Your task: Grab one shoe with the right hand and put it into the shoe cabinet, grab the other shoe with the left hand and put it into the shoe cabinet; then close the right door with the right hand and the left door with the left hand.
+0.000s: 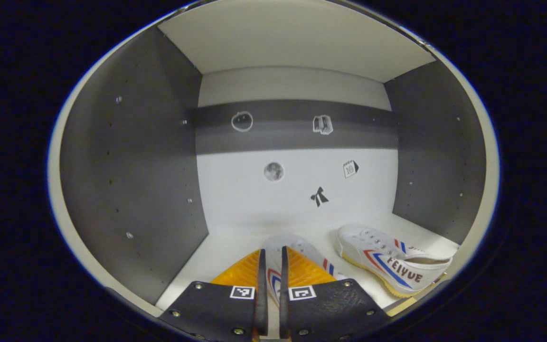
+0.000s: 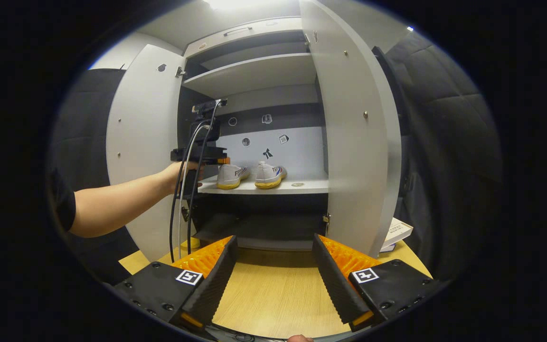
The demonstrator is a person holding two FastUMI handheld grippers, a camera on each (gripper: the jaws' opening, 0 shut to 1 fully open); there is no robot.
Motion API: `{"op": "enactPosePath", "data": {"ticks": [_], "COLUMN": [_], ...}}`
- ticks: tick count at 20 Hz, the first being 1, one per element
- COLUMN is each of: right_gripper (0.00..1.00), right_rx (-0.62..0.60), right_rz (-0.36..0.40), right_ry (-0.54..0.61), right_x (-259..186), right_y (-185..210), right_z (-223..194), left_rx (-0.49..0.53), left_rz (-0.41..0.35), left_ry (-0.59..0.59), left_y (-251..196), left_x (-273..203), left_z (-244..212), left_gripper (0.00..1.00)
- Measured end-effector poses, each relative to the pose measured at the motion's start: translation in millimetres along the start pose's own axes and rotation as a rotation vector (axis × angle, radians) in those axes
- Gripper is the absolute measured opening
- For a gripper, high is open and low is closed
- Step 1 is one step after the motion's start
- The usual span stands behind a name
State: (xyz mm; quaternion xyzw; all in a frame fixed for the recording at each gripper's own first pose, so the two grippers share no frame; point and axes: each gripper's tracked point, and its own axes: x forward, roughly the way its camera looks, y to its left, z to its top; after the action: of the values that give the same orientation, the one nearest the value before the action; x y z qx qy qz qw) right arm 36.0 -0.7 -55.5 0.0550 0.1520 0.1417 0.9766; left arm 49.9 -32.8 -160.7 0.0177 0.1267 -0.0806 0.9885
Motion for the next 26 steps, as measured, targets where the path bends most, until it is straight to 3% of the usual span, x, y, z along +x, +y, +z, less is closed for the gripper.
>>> {"op": "enactPosePath", "data": {"ticks": [5,11,16,26], "right_gripper": [0.98,0.98,0.98,0.98], "right_rx": [-0.021,-0.048,-0.071,-0.064], "right_rz": [0.039,-0.019,-0.062,-0.16], "right_ry": [-0.034,-0.101,-0.149,-0.221], "right_x": [1,-12,-38,-78], "right_y": [1,1,9,-9], "right_z": [13,38,59,94], "left_rx": [0.055,0.001,-0.018,-0.049], "left_rz": [0.03,0.023,0.038,0.022], "left_ry": [-0.093,-0.21,-0.216,-0.211], "left_y": [-24,-11,15,26], "left_x": [-65,-203,-308,-438], "left_z": [34,58,53,21], "left_gripper": [1.0,0.99,1.0,1.0]}}
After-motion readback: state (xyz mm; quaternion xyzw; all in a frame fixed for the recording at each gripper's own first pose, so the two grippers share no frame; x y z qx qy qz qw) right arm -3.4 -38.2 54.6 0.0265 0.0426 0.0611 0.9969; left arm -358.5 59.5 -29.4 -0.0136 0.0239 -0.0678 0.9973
